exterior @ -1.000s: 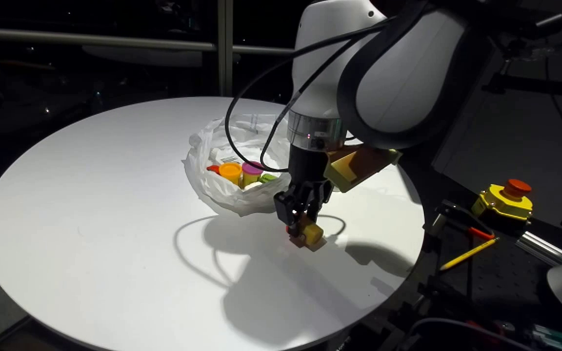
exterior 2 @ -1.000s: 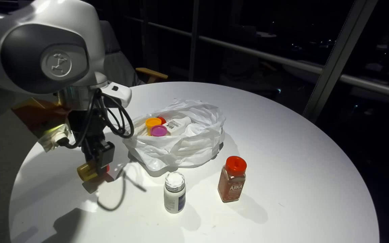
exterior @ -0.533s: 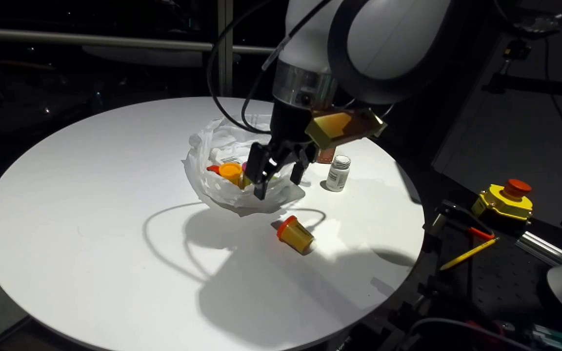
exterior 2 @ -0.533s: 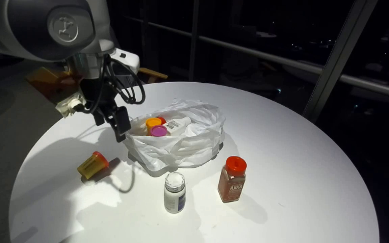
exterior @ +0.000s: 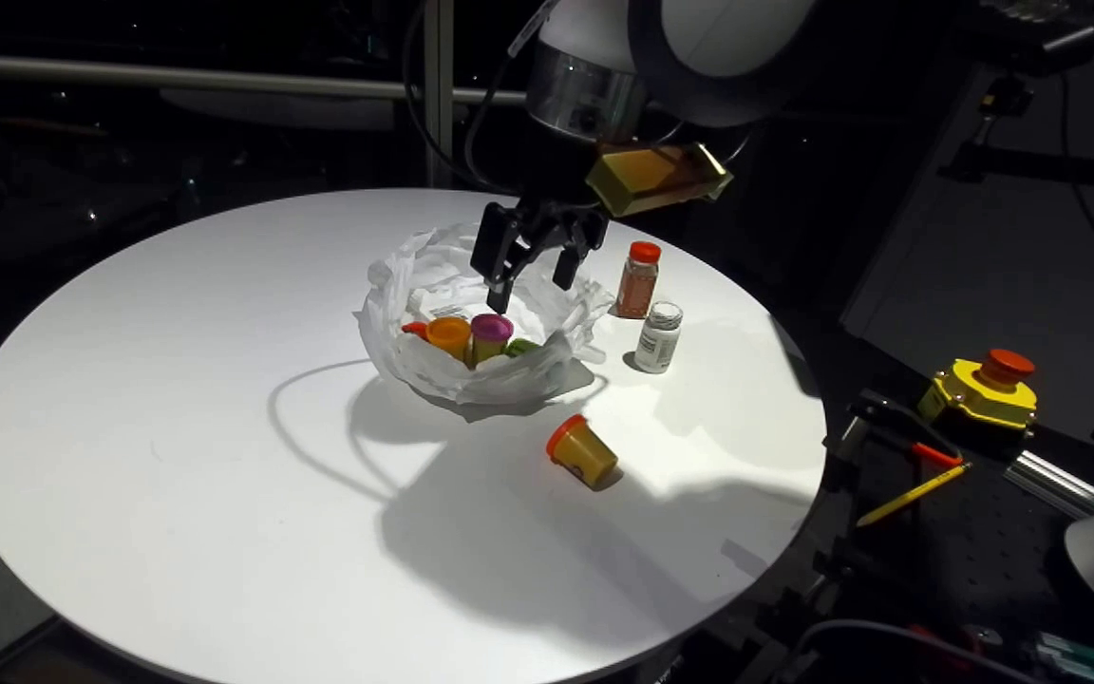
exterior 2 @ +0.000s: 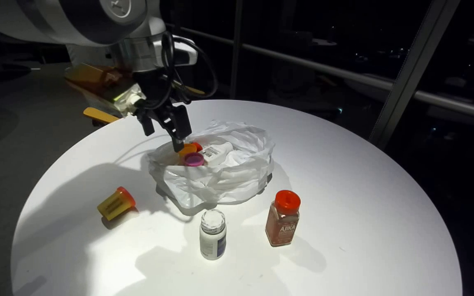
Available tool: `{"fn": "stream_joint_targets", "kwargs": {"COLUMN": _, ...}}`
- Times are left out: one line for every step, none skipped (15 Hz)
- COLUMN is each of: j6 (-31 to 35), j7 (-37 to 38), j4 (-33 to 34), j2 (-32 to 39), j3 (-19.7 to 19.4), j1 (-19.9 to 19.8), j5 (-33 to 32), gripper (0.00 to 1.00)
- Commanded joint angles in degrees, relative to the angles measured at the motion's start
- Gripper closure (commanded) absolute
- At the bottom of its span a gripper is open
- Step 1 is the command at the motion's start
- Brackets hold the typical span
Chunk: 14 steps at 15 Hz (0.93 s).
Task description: Pick up the objects from the plastic bag and put it on the table.
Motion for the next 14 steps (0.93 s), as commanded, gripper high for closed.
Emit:
{"fn": "stream_joint_targets", "kwargs": {"j6": -2.02, "j7": -0.93, "j4": 4.97, "j2": 4.03, "j3": -1.23, "j1": -0.59, "j5": -2.56, "gripper": 0.0}}
{"fn": "stream_joint_targets", "kwargs": {"j6": -2.33, "j7": -1.03, "j4": 6.12, "j2": 5.29, "j3": -1.71, "j1": -0.47, "j5": -3.23, "gripper": 0.0}}
{"fn": "stream_joint_targets", "kwargs": {"j6": -2.48, "j7": -1.37, "j4": 7.16, "j2": 6.42, "j3": -1.89, "j1": -0.47, "j5": -3.58, "gripper": 0.0}}
{"fn": "stream_joint_targets", "kwargs": {"j6": -2.37, "j7": -1.78, "j4": 8.39, "j2": 7.91, "j3": -2.15, "j1": -0.55, "j5": -3.72, "gripper": 0.0}}
{"fn": "stream_joint_targets", "kwargs": {"j6": -1.4, "j7": -2.75, "j4": 9.46, "j2": 9.47, "j3": -2.15, "j1": -0.73, "j5": -3.9, "gripper": 0.0}}
{"fn": "stream_joint_targets", "kwargs": {"j6": -1.56, "j7": -3.3, "j4": 10.51, "j2": 10.79, "j3": -2.23, "j1": -0.71, "j5": -3.97, "gripper": 0.0}}
{"fn": "stream_joint_targets", "kwargs": {"j6": -1.55, "j7": -3.7, "j4": 11.79, "j2": 12.18, "j3": -2.6, "j1": -0.57, "j5": -4.18, "gripper": 0.0}}
{"fn": "stream_joint_targets", "kwargs": {"j6": -1.74, "j7": -4.21, "j4": 13.04, "j2": 13.57, "j3": -2.75, "j1": -0.62, "j5": -4.05, "gripper": 0.0}}
{"fn": "stream_joint_targets", "kwargs": {"j6": -1.85, "j7": -4.72, "j4": 14.19, "j2": 14.91, "j3": -2.87, "j1": -0.76, "j5": -3.83, "gripper": 0.0}}
{"fn": "stream_joint_targets", "kwargs": {"j6": -2.16, "j7": -5.45, "j4": 15.14, "j2": 15.89, "j3": -2.55, "j1": -1.12, "j5": -3.25, "gripper": 0.0}}
{"fn": "stream_joint_targets", "kwargs": {"j6": -2.36, "j7": -6.01, "j4": 16.07, "j2": 16.81, "j3": -2.41, "j1": -1.34, "j5": -2.95, "gripper": 0.0}}
{"fn": "stream_joint_targets", "kwargs": {"j6": -2.61, "j7": -6.58, "j4": 16.77, "j2": 17.43, "j3": -2.18, "j1": -1.68, "j5": -2.64, "gripper": 0.0}}
{"fn": "stream_joint_targets", "kwargs": {"j6": -2.61, "j7": -6.93, "j4": 17.38, "j2": 18.1, "j3": -2.22, "j1": -1.76, "j5": -2.64, "gripper": 0.0}}
{"fn": "stream_joint_targets", "kwargs": {"j6": -2.67, "j7": -7.38, "j4": 18.1, "j2": 18.77, "j3": -2.07, "j1": -2.07, "j5": -2.43, "gripper": 0.0}}
